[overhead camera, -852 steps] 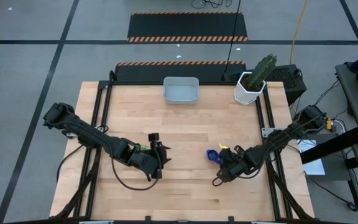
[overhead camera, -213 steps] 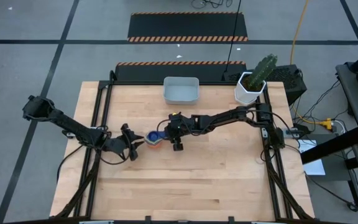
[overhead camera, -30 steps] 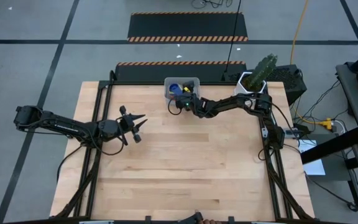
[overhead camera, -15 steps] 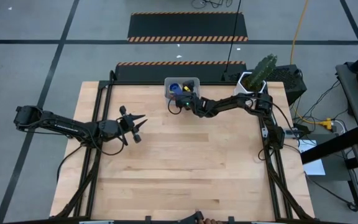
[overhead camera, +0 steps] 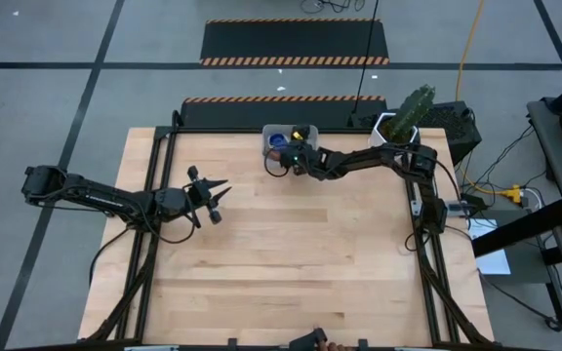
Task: Nest measuring cups in basket
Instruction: Put the nested measuring cups into the gray bin
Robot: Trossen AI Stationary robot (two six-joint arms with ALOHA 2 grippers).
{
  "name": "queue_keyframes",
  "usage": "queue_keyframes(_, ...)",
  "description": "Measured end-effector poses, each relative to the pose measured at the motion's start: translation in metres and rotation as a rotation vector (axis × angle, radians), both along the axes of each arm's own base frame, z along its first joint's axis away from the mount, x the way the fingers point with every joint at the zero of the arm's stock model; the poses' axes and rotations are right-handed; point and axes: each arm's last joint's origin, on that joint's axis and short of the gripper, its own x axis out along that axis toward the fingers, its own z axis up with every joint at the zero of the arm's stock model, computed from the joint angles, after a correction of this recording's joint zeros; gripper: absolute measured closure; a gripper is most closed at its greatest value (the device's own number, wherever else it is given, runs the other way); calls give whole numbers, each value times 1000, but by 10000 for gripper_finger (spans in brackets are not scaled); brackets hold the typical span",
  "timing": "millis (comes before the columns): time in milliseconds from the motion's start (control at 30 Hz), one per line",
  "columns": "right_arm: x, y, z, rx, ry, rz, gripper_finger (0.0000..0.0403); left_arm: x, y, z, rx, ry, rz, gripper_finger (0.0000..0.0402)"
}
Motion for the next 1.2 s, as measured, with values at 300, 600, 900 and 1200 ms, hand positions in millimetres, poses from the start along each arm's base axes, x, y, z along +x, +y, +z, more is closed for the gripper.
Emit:
queue_keyframes(300, -4, -3, 1, 67, -29, 5, 181, 0, 0, 0, 0, -1, 0, 295)
queue_keyframes(600, -9, -1, 10, 150, -80, -3, 181, 0, 0, 0, 2, 0, 0, 295)
queue_keyframes(900, -20, 1, 24, 299, -116, 2, 181, 0, 0, 1, 1, -7, 0, 295)
queue_keyframes(1200, -24, 3, 30, 421, -174, 16, 181, 0, 0, 1, -2, -9, -1, 295)
